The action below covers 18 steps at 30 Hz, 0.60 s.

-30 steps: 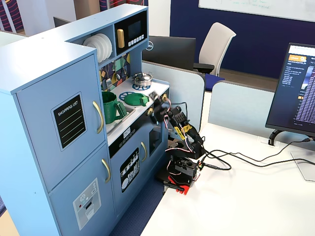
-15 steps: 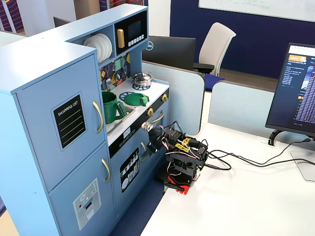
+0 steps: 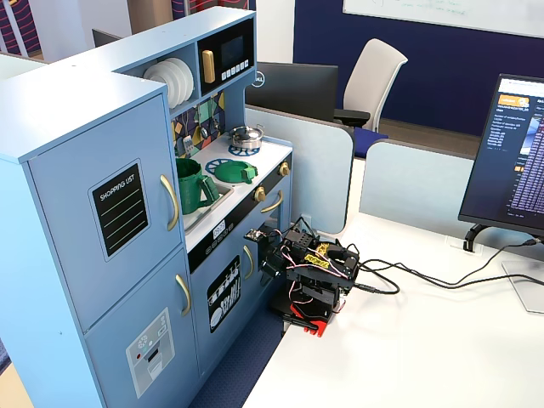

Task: Take off the lid from the green recipient and place it on the counter

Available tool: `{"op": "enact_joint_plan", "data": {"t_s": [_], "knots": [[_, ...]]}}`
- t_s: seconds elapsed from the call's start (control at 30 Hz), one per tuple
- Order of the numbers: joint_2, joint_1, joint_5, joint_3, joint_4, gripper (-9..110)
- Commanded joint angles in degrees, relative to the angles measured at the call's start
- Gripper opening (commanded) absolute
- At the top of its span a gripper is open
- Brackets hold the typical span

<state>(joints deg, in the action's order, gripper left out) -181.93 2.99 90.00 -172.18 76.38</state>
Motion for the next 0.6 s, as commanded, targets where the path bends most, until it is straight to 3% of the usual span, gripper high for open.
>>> {"op": "enact_joint_plan", "data": {"t_s": [0.0, 0.13, 0.57], "knots": [[-0.1, -0.2, 3.2, 0.5, 9.5, 1], [-0.1, -0.7, -4.7, 0.5, 11.2, 1], [-0.2, -1.2, -3.3, 0.4, 11.3, 1]]}}
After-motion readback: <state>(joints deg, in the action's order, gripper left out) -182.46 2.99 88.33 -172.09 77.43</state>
